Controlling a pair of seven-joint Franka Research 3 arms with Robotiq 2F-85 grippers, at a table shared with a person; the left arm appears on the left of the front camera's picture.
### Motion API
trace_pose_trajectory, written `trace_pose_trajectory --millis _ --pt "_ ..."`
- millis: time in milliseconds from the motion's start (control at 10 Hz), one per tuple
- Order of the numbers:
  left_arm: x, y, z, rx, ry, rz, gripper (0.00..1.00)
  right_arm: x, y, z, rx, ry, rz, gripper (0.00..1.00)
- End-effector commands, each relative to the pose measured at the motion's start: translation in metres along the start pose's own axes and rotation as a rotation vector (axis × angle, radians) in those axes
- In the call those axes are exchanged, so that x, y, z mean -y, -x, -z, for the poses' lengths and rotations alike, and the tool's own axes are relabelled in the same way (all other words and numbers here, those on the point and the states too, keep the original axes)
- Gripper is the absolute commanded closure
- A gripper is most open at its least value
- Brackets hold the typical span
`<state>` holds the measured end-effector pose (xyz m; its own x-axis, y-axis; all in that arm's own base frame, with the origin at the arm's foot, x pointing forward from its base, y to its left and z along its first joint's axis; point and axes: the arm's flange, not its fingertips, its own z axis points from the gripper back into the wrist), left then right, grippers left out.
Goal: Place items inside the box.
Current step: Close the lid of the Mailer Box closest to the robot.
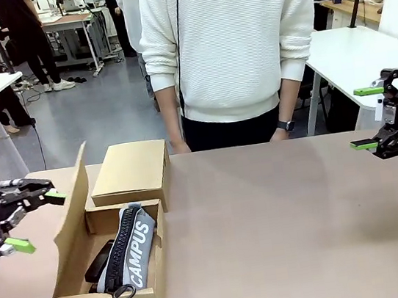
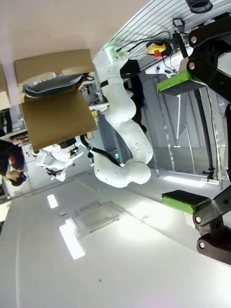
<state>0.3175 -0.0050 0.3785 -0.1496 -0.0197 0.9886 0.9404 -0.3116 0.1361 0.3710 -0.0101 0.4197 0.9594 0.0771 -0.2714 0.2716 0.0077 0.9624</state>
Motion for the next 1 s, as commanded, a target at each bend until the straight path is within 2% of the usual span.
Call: trace_pose_trajectory --millis 0,400,600,900 --pt "0.063 0.019 0.09 0.0 -0.008 -0.01 0.0 -0.004 0.002 -0.002 -0.012 0.008 0.009 0.0" --pt "0.071 0.068 0.13 -0.125 0.007 0.001 0.0 -0.004 0.002 -0.002 -0.012 0.008 0.009 0.0" --pt "0.072 0.084 0.138 -0.148 -0.036 0.067 0.0 -0.004 0.002 -0.002 -0.012 0.008 0.009 0.0" --pt "0.067 0.09 0.141 -0.158 -0.036 0.044 0.0 -0.004 0.002 -0.002 -0.012 0.008 0.009 0.0"
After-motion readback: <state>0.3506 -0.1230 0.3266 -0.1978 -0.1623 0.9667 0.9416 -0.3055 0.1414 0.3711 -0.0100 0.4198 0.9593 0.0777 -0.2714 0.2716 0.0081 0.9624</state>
